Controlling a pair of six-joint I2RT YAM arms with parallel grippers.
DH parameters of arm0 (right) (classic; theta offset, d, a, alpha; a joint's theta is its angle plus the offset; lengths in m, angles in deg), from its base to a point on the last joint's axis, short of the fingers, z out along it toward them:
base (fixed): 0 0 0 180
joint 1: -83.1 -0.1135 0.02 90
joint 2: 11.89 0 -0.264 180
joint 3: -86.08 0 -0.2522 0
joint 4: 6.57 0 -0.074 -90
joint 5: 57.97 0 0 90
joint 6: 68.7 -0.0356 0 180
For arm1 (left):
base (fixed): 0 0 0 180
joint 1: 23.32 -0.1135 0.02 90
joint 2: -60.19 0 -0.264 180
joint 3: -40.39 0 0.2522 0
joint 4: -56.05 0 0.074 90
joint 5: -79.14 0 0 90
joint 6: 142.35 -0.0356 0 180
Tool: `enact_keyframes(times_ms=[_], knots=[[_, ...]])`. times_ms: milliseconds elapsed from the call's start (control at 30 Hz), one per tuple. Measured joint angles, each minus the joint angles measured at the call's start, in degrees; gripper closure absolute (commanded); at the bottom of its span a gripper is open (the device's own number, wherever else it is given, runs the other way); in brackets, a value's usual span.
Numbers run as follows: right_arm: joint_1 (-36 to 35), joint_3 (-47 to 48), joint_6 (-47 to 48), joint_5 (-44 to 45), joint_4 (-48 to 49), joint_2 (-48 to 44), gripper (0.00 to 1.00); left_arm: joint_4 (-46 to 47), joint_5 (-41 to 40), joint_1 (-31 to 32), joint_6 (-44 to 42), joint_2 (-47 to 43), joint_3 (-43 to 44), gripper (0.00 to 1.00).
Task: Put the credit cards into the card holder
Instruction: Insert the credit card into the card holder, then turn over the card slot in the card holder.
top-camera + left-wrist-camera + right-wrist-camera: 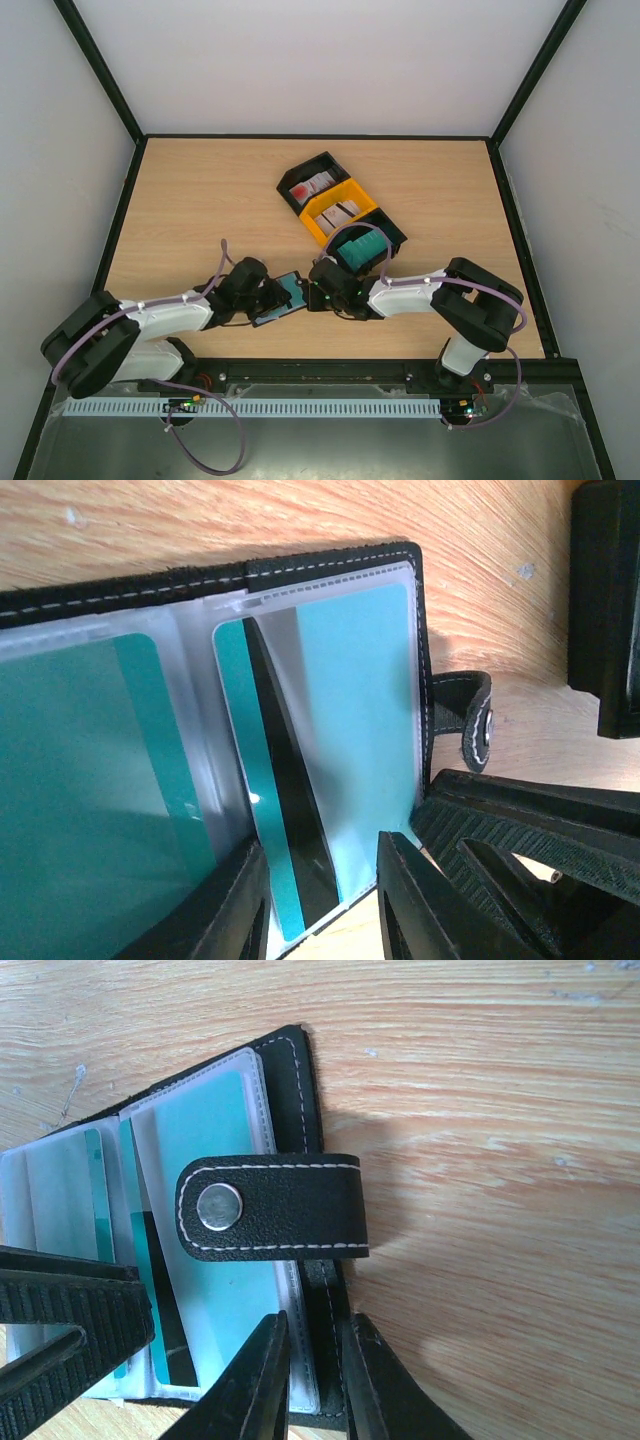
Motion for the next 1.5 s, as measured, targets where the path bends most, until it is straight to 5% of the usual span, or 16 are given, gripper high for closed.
enact_keyframes(times_ms=[267, 633, 900, 1033, 1233, 1500], knots=[[0.00, -0.11, 0.13, 0.07, 0.04, -0.11, 0.83, 0.66, 0.74, -0.07, -2.67, 0.98, 0.33, 0.67], [-0.02, -0.31, 0.15, 6.58, -6.86, -6.51, 0.69, -5.55, -1.07, -0.76, -8.70, -3.50, 4.90, 0.42], [-1.22, 2.34, 1.73, 9.22, -10.75, -7.28, 0.65, -17.64, -6.43, -7.37, -10.03, -10.56, 6.47, 0.32], [-3.56, 5.25, 3.41, 8.13, -11.04, -5.68, 0.64, -22.88, -7.41, -9.60, -9.16, -13.40, 4.92, 0.34], [-6.27, 9.20, 5.44, 5.53, -10.75, -0.96, 0.69, -26.08, -5.70, -9.75, -7.91, -15.43, 2.19, 0.55], [-6.99, 12.76, 7.58, 2.60, -10.78, 4.87, 0.81, -26.21, -3.87, -10.36, -7.39, -17.31, 1.27, 0.57]])
